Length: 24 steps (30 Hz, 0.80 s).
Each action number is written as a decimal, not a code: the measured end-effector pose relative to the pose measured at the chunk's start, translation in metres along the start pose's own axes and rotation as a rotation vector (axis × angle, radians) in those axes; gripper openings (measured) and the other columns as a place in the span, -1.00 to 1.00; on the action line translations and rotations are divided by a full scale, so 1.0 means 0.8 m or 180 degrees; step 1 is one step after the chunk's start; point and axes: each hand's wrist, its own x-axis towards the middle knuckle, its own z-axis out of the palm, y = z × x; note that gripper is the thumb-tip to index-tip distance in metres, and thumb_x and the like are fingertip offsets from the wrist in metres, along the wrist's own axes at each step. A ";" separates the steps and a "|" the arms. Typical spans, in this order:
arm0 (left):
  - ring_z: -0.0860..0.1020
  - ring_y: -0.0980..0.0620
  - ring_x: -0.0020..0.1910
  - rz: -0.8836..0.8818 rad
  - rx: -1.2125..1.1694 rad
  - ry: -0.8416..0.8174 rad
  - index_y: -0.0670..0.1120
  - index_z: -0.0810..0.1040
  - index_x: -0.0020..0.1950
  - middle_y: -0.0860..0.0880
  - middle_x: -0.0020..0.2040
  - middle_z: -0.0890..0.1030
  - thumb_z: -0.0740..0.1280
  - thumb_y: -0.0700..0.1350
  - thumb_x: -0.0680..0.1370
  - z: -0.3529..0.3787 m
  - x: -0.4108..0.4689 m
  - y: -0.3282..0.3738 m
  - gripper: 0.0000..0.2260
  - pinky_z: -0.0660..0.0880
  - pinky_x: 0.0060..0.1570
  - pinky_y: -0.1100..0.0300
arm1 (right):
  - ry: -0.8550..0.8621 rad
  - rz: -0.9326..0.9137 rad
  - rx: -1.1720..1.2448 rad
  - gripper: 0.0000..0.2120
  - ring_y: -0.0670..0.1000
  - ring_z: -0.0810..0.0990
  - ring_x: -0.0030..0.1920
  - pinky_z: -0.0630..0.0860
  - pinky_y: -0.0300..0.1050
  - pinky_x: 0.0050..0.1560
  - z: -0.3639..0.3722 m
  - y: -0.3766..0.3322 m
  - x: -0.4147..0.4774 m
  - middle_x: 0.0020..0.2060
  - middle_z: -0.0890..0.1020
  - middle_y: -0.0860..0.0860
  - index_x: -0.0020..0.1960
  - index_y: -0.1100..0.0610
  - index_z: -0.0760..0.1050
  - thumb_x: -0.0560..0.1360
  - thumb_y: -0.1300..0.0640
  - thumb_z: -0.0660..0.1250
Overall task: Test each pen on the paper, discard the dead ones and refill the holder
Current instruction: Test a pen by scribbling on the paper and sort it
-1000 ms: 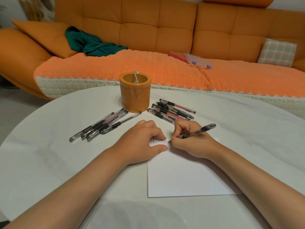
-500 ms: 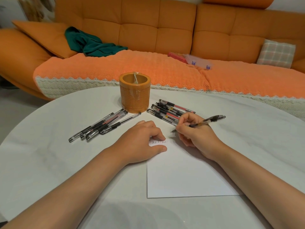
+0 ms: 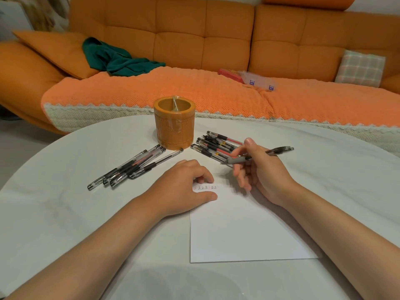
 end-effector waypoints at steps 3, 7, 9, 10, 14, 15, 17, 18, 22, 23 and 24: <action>0.44 0.24 0.02 -0.0010 -0.0022 0.0011 0.16 0.61 0.00 0.17 -0.09 0.51 0.49 0.18 0.38 0.000 0.001 -0.001 -0.75 0.36 -0.03 0.32 | -0.0028 -0.0077 -0.0422 -0.91 0.12 0.48 -0.53 0.29 -0.20 -0.58 -0.001 -0.002 -0.003 -0.40 0.57 0.22 -0.08 0.26 0.50 0.57 0.25 0.35; 0.42 0.27 0.00 0.0029 0.0044 0.0009 0.16 0.60 0.01 0.18 -0.11 0.49 0.47 0.20 0.38 0.001 0.002 -0.003 -0.74 0.32 -0.07 0.35 | -0.0091 -0.0054 -0.1228 -0.81 0.11 0.43 -0.54 0.30 -0.20 -0.50 0.001 0.006 -0.009 -0.43 0.60 0.22 -0.23 0.22 0.45 0.53 0.31 0.37; 0.42 0.28 0.00 0.0043 0.0063 0.0006 0.17 0.59 0.01 0.19 -0.11 0.49 0.47 0.21 0.38 0.001 0.002 -0.003 -0.74 0.31 -0.08 0.37 | -0.0073 -0.0092 -0.1355 -0.80 0.09 0.40 -0.54 0.33 -0.20 -0.49 0.003 0.009 -0.009 -0.47 0.57 0.19 -0.24 0.21 0.45 0.54 0.28 0.37; 0.42 0.28 0.00 0.0046 0.0064 0.0009 0.17 0.59 0.01 0.19 -0.10 0.49 0.47 0.21 0.38 0.000 0.002 -0.003 -0.74 0.31 -0.08 0.38 | -0.0050 -0.0102 -0.1340 -0.83 0.09 0.39 -0.55 0.30 -0.21 -0.51 0.003 0.009 -0.008 -0.49 0.54 0.18 -0.20 0.20 0.47 0.55 0.29 0.37; 0.43 0.27 0.00 0.0054 0.0059 -0.0026 0.16 0.60 0.01 0.18 -0.09 0.50 0.48 0.19 0.41 -0.001 0.002 -0.002 -0.76 0.33 -0.06 0.38 | -0.0154 -0.0063 -0.0620 -0.81 0.11 0.43 -0.47 0.29 -0.17 -0.51 0.001 0.000 -0.005 -0.39 0.50 0.20 -0.12 0.19 0.59 0.58 0.10 0.30; 0.43 0.27 0.01 0.0062 0.0069 -0.0038 0.15 0.60 0.02 0.17 -0.08 0.50 0.47 0.18 0.42 -0.002 0.002 -0.002 -0.76 0.33 -0.05 0.39 | -0.0194 0.0020 -0.0373 -0.67 0.10 0.41 -0.45 0.30 -0.15 -0.48 0.000 -0.003 -0.003 -0.36 0.46 0.21 -0.10 0.21 0.61 0.60 0.00 0.22; 0.43 0.28 0.01 0.0078 0.0096 -0.0044 0.14 0.60 0.03 0.17 -0.08 0.49 0.45 0.17 0.46 -0.003 0.002 -0.003 -0.78 0.32 -0.05 0.40 | -0.0062 0.0109 -0.0309 -0.52 0.08 0.39 -0.37 0.32 -0.10 -0.37 0.001 -0.010 0.000 -0.28 0.44 0.19 -0.05 0.23 0.66 0.62 -0.02 0.04; 0.43 0.28 0.01 0.0088 0.0108 -0.0047 0.13 0.61 0.04 0.17 -0.08 0.49 0.44 0.16 0.47 -0.004 0.002 -0.003 -0.79 0.31 -0.05 0.40 | 0.0022 0.0046 -0.0364 -0.56 0.06 0.40 -0.31 0.34 -0.09 -0.30 0.003 -0.014 0.000 -0.24 0.46 0.18 0.00 0.23 0.67 0.59 0.06 0.05; 0.41 0.28 0.03 0.0134 0.0258 -0.0064 0.14 0.60 0.06 0.19 -0.05 0.49 0.42 0.15 0.50 -0.007 -0.002 -0.003 -0.81 0.31 -0.03 0.38 | 0.0090 0.0090 -0.0078 -0.71 0.07 0.46 -0.41 0.42 -0.11 -0.36 0.013 -0.037 -0.005 -0.30 0.48 0.08 0.16 0.21 0.53 0.50 0.36 0.17; 0.41 0.26 0.04 0.0122 0.0299 -0.0054 0.14 0.59 0.06 0.19 -0.04 0.49 0.40 0.15 0.51 -0.009 -0.003 -0.003 -0.82 0.33 0.00 0.35 | 0.0126 0.0055 -0.0289 -0.81 0.03 0.39 -0.48 0.35 -0.15 -0.45 0.015 -0.041 -0.008 -0.33 0.47 0.04 0.13 0.18 0.52 0.58 0.32 0.20; 0.40 0.24 0.05 0.0108 0.0358 -0.0018 0.14 0.59 0.07 0.19 -0.03 0.48 0.39 0.14 0.53 -0.011 -0.004 -0.004 -0.82 0.36 0.04 0.30 | 0.0167 -0.0001 -0.0698 -0.91 -0.04 0.32 -0.52 0.28 -0.22 -0.50 0.018 -0.047 -0.011 -0.37 0.44 -0.02 0.06 0.15 0.52 0.62 0.21 0.25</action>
